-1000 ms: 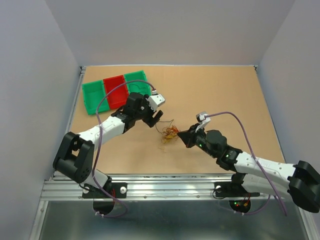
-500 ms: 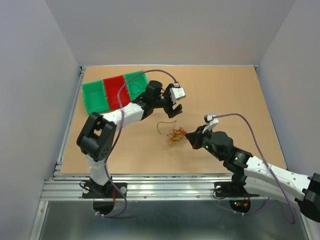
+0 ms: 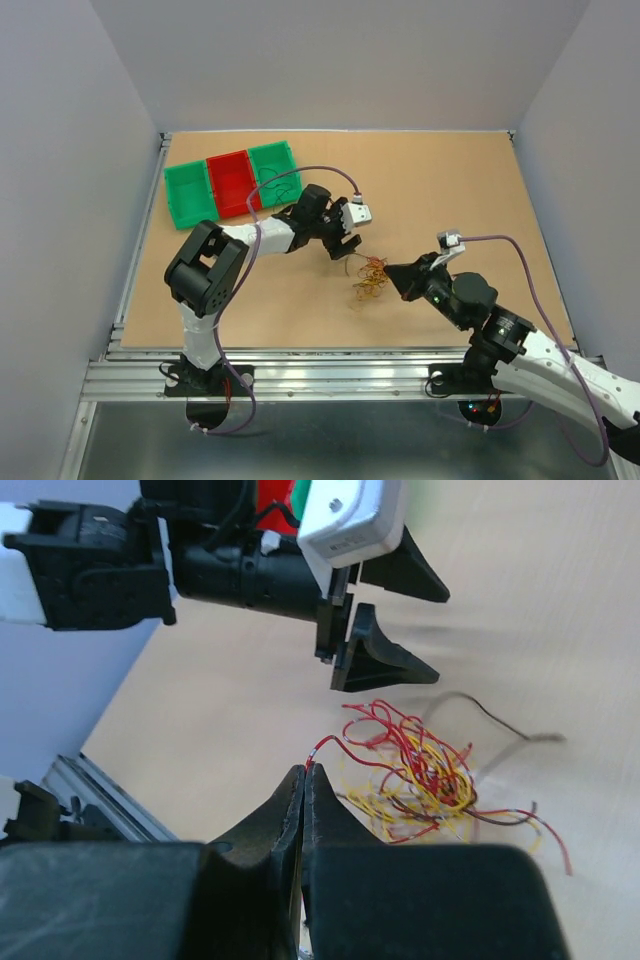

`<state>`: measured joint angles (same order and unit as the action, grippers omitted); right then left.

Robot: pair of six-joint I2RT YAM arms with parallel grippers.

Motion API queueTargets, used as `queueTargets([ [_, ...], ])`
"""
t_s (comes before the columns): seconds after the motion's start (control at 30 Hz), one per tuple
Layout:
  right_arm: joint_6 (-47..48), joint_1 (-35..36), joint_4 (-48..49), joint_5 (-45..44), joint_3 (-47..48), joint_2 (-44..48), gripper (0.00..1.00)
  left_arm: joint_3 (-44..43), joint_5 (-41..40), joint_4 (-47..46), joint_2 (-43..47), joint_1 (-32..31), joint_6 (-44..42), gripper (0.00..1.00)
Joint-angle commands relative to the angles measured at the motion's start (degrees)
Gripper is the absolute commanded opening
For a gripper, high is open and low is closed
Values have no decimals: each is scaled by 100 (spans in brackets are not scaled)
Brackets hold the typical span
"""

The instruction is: Untangle the cables

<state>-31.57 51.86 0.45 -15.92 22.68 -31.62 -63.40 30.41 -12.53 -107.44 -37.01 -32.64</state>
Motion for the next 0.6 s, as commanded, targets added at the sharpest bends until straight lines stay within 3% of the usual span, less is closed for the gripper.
queueTargets([
  [0.0,-226,53,-325,-104,0,339,1,-286,-559,32,-109,-183,11,73],
  [0.1,-297,53,-502,1,53,472,0,-638,-791,329,-409,-227,127,67],
  [0.27,-332,53,-598,-25,96,437,1,-446,-450,313,-182,-236,4,76],
  [0.57,-156,53,-511,-148,579,-239,0,116,-265,-389,581,27,337,78],
])
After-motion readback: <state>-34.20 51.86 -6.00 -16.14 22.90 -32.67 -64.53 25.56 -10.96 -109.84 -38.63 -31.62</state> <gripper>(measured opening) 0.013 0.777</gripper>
